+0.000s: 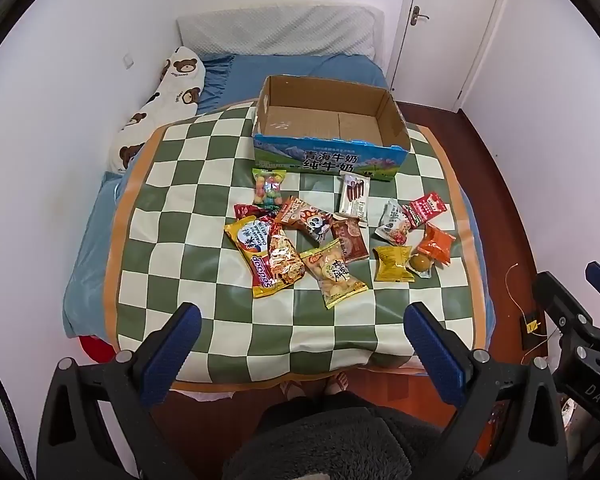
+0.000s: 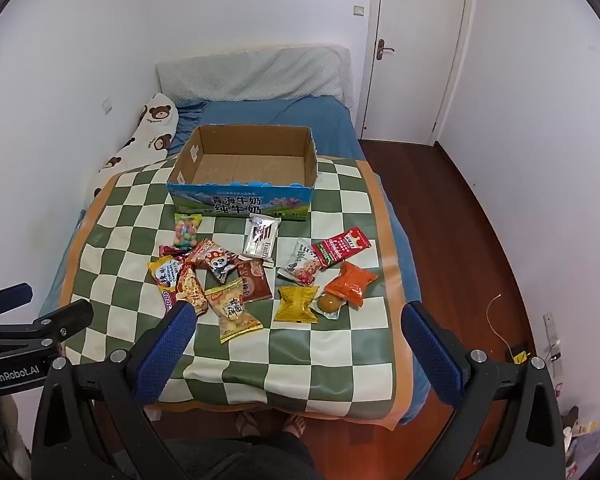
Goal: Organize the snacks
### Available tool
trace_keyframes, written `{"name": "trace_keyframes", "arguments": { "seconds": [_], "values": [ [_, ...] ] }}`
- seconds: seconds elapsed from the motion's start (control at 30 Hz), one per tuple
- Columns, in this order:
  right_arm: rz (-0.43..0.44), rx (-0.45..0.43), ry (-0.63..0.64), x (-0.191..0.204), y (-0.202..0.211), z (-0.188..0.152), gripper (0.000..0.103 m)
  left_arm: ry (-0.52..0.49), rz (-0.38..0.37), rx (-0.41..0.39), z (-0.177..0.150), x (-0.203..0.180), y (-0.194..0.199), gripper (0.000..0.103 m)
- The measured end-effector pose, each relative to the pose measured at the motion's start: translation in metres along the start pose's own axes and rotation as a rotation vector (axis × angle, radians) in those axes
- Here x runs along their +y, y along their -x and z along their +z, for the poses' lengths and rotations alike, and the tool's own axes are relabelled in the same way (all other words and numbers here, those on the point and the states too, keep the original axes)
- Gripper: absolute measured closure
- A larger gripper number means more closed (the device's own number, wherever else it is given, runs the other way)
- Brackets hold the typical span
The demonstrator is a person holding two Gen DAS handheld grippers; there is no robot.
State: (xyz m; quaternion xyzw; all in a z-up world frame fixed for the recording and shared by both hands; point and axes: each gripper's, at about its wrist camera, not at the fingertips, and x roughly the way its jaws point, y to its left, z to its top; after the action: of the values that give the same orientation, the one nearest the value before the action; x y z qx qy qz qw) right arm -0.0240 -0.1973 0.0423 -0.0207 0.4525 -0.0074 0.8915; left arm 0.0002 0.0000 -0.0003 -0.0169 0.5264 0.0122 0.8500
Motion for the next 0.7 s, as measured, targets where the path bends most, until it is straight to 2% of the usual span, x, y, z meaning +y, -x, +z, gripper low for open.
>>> {"name": "trace_keyframes", "arguments": {
  "seconds": [0.7],
  "values": [
    [-0.002,-0.003,0.005,0.0049,0.0030,-0.0016,0.000,0.013,-0.013,0.005,-0.0001,0.0024,0.0021,0.000]
  ]
}}
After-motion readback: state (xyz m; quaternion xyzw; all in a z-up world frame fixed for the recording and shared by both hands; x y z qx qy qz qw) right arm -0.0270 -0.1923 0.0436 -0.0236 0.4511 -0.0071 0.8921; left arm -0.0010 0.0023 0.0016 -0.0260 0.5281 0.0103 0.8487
